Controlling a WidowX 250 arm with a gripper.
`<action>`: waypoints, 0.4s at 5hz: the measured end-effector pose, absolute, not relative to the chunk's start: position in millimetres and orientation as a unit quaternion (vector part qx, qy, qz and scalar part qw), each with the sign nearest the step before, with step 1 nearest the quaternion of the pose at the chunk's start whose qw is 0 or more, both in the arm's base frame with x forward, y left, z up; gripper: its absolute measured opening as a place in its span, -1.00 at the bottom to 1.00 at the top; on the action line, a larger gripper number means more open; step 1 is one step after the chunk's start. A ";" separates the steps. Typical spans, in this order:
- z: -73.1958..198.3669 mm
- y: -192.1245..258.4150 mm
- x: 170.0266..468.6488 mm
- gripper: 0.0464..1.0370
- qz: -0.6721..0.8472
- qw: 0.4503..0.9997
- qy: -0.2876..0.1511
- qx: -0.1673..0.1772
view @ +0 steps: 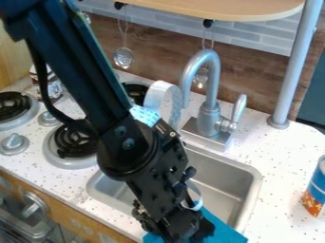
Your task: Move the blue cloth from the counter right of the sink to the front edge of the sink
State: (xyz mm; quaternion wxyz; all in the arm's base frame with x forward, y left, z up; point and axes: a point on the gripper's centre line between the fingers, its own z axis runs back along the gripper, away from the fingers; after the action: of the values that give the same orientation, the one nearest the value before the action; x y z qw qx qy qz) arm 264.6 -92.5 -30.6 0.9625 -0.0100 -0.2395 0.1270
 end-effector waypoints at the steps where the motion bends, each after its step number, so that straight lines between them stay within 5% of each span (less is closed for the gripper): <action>1: -29.9 -85.0 264.5 0.92 0.130 0.962 -0.239 -0.002; 2: -28.6 -77.5 265.1 0.92 0.132 0.961 -0.241 0.007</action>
State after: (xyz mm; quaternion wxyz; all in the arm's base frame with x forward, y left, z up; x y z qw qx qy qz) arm 265.1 -77.5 -28.6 0.9614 0.0068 -0.2412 0.1322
